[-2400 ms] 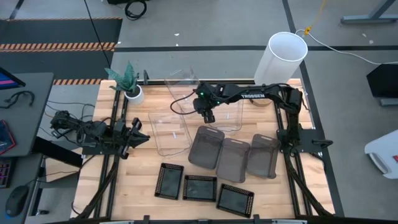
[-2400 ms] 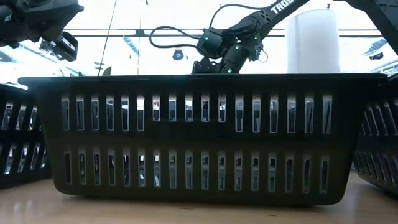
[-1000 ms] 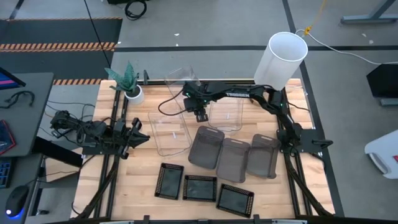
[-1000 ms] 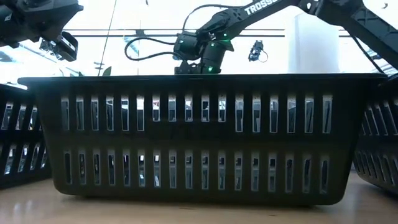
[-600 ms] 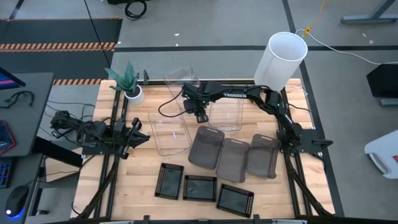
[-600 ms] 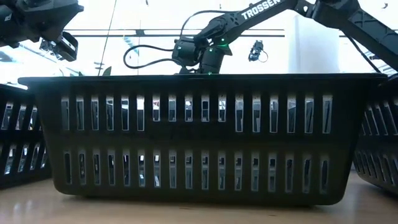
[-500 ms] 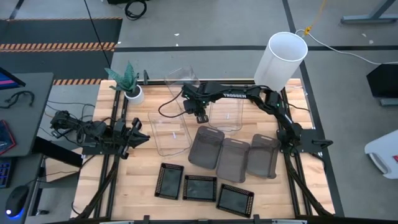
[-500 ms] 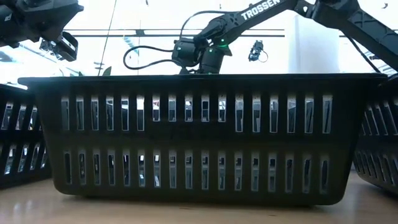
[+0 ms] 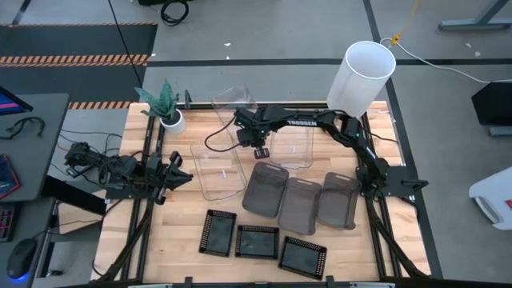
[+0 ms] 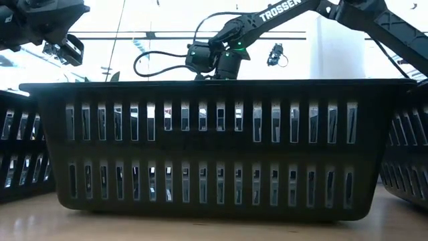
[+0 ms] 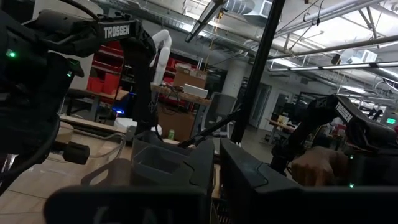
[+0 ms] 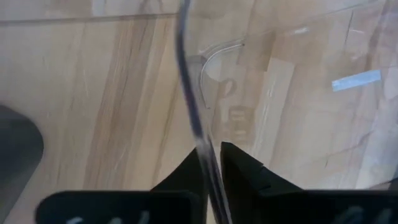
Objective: Stack baskets by color
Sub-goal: Stack the middle transparent bin on top of the right transparent bin
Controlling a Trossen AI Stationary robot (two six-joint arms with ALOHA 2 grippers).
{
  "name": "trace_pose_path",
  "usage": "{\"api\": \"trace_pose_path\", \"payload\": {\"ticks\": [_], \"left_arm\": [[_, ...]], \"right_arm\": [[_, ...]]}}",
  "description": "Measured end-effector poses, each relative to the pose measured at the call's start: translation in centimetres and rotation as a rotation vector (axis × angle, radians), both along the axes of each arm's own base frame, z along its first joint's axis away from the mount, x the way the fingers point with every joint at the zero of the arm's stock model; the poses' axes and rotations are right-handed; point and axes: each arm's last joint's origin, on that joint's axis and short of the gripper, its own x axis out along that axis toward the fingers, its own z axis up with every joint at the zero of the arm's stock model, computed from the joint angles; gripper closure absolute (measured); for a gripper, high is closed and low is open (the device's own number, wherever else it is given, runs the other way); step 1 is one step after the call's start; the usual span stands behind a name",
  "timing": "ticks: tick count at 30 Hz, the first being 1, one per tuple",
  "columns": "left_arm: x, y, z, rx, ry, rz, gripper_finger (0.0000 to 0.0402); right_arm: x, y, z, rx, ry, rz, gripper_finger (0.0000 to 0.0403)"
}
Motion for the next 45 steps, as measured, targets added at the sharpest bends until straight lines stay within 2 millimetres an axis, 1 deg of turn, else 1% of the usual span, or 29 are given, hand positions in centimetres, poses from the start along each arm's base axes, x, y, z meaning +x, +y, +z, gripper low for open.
{"api": "trace_pose_path", "payload": {"ticks": [5,7,14,18,21,24,27,35,38,42,45], "left_arm": [[0.0,0.0,0.0,0.0,0.0,0.0,0.0372],[0.0,0.0,0.0,0.0,0.0,0.0,0.0369],[0.0,0.0,0.0,0.0,0.0,0.0,0.0369],[0.0,0.0,0.0,0.0,0.0,0.0,0.0374],[0.0,0.0,0.0,0.0,0.0,0.0,0.0376],[0.0,0.0,0.0,0.0,0.0,0.0,0.0374],[0.0,0.0,0.0,0.0,0.0,-0.001,0.037],[0.0,0.0,0.0,0.0,0.0,0.0,0.0367],[0.0,0.0,0.0,0.0,0.0,0.0,0.0371],[0.0,0.0,0.0,0.0,0.0,0.0,0.0373],[0.0,0.0,0.0,0.0,0.0,0.0,0.037]], "right_arm": [[0.0,0.1,0.0,-0.007,0.001,0.019,0.039],[0.0,0.1,0.0,-0.007,0.006,0.021,0.0395],[0.0,0.1,0.0,-0.024,0.01,0.049,0.0394],[0.1,0.3,0.0,-0.069,0.026,0.044,0.0394],[0.2,0.8,0.0,-0.119,0.043,0.045,0.0394],[0.2,1.1,0.5,-0.165,0.071,0.041,0.0394],[0.4,1.2,1.4,-0.185,0.066,0.036,0.0394],[0.4,2.1,5.8,-0.239,0.07,0.021,0.0395],[0.1,2.4,7.4,-0.242,0.076,0.005,0.0395],[-0.3,2.7,9.8,-0.23,0.053,-0.05,0.0395],[-0.7,2.8,11.2,-0.209,0.027,-0.129,0.0394]]}}
